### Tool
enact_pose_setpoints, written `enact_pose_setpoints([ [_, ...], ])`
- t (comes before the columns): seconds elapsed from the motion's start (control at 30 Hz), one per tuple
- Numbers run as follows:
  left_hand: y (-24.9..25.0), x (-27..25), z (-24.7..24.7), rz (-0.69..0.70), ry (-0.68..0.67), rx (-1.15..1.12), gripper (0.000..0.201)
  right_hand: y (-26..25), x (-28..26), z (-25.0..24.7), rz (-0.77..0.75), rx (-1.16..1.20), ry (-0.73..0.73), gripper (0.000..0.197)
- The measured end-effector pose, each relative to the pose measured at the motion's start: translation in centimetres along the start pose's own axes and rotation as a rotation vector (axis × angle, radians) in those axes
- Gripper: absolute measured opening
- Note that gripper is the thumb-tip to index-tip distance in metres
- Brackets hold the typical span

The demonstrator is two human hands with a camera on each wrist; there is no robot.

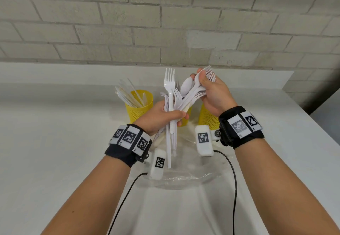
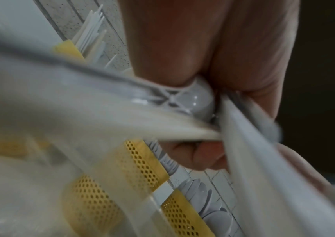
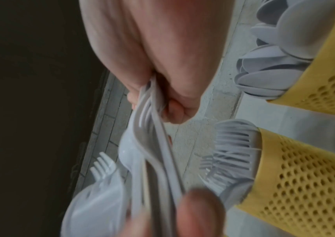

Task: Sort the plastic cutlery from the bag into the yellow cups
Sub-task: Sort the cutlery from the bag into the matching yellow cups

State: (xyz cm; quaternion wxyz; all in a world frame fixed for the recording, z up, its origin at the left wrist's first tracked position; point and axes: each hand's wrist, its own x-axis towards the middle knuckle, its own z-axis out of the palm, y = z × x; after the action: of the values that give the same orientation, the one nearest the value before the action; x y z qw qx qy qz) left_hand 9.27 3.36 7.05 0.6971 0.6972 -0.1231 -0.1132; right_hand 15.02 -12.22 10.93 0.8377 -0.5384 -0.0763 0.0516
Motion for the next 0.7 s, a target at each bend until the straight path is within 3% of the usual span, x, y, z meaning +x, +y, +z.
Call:
enact_pose_setpoints([
  [0.23, 0.2, -0.4, 0.0, 0.068, 0.015, 0.082, 0.029, -0.8, 0.5, -0.2, -0.057, -0.063, -0.030, 0.017],
  [0.4, -0.1, -0.9, -0.7, 0.100, 0.062, 0.139, 0.037, -2.1, 0.6, -0.5, -0.145, 0.076, 0.058, 0.013],
  [0.53, -0.7, -1.0, -1.3, 0.105, 0.173, 0.080, 0.032, -3.9, 1.4, -0.7, -0.253, 0.066, 0.108, 0.014],
  [0.7, -0.9, -0.8, -2.0, 0.140, 0.321, 0.048, 0.027, -5.0, 3.1, 0.3, -0.429, -0.120, 0.095, 0.018],
])
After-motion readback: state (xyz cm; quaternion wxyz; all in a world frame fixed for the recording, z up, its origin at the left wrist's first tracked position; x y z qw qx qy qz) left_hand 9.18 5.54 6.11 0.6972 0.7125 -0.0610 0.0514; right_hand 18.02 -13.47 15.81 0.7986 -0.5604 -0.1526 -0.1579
